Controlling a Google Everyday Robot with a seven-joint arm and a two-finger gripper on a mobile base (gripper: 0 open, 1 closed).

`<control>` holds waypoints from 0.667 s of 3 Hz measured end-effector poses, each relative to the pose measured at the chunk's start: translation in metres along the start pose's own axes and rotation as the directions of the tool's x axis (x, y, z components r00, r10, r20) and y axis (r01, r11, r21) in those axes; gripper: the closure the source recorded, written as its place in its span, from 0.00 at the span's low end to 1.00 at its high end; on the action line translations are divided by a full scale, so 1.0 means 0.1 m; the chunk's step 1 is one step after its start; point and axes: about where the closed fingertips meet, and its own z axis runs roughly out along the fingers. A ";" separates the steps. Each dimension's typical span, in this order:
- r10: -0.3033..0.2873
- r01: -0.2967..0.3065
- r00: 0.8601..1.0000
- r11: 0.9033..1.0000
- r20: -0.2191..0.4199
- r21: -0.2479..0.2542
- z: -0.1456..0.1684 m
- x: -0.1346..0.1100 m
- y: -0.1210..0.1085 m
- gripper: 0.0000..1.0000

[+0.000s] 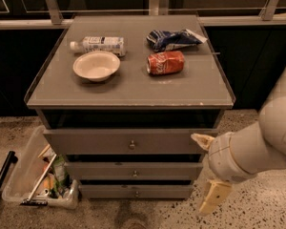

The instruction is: Open bottom drawer

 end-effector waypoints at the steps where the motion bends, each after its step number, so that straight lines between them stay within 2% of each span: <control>1: 0.019 -0.019 1.000 0.999 -0.003 0.028 0.47 0.21 0.04 0.00; 2: 0.018 -0.018 1.000 0.997 0.003 0.073 0.92 0.45 0.11 0.00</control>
Offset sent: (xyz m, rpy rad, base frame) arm 0.0351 -0.0083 -0.1604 0.0116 -0.2027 -0.1127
